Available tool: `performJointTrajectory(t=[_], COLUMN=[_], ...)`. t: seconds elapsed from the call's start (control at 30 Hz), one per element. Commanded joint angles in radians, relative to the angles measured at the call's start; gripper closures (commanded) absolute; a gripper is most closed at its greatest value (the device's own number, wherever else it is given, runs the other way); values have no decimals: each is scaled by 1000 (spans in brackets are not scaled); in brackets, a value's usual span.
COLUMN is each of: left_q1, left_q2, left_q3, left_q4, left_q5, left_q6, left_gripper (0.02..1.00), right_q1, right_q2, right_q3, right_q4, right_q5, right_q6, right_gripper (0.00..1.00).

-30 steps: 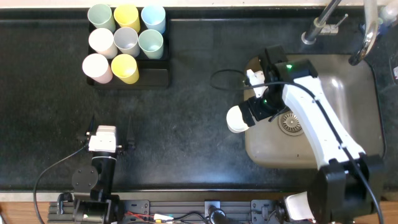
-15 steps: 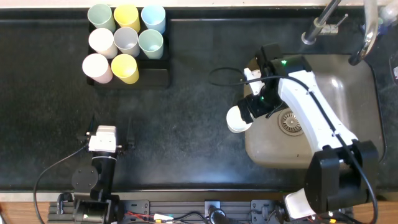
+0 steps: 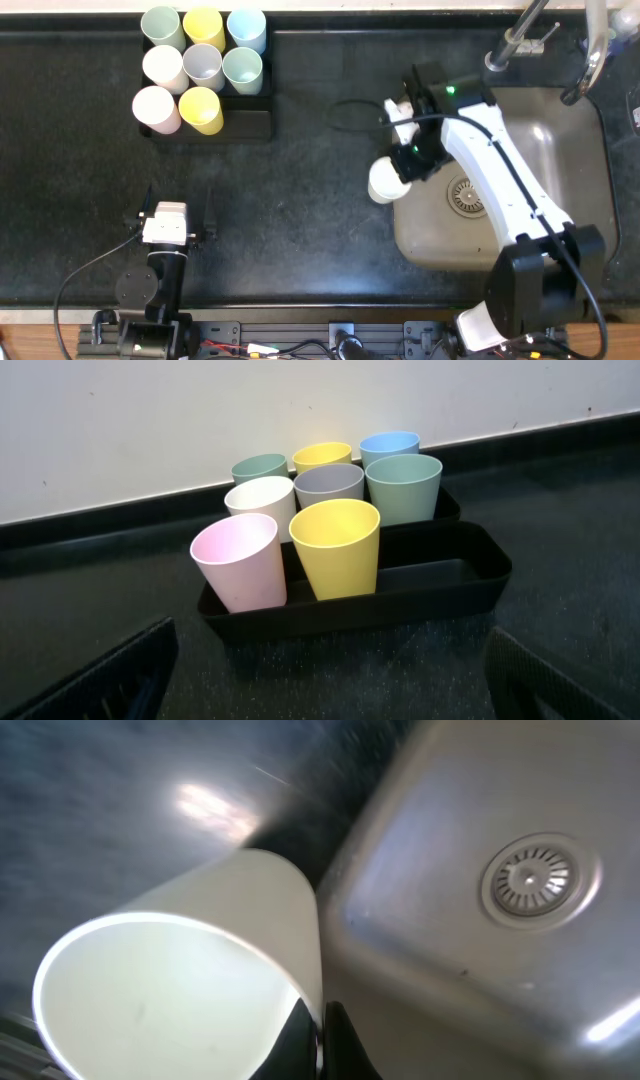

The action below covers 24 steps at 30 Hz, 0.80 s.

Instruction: Store Cups

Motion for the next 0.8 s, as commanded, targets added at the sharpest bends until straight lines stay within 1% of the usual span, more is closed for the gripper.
performJointTrajectory(t=[0.03,0.13,0.27,0.37,0.43,0.57,0.8], left_q1=[-4,-4,-4,-4,-4,-4,-4], left_q2=[-9,-9,-9,-9,-9,-9,-9], left_q3=[-1,-1,-1,-1,-1,-1,-1], left_q4=[-2,-2,-2,-2,-2,-2,-2], left_q5=[-4,-4,-4,-4,-4,-4,-4], left_q6=[11,11,11,11,10,11,11], left_gripper=[20,20,20,20,20,20,20], right_q1=[94,195,314,377,401,422,426], right_q2=[-8,-8,24,126,212,358,478], right_q3=[291,526,718,844,929,1057,1072], right_q4=[-75,-117,-82,-36,-24,-37,-35], right_q5=[3,10,10,53,69,70,79], right_q6=[34,72,83,124,136,146,137], right_gripper=[956,958,956,956,961,954,958])
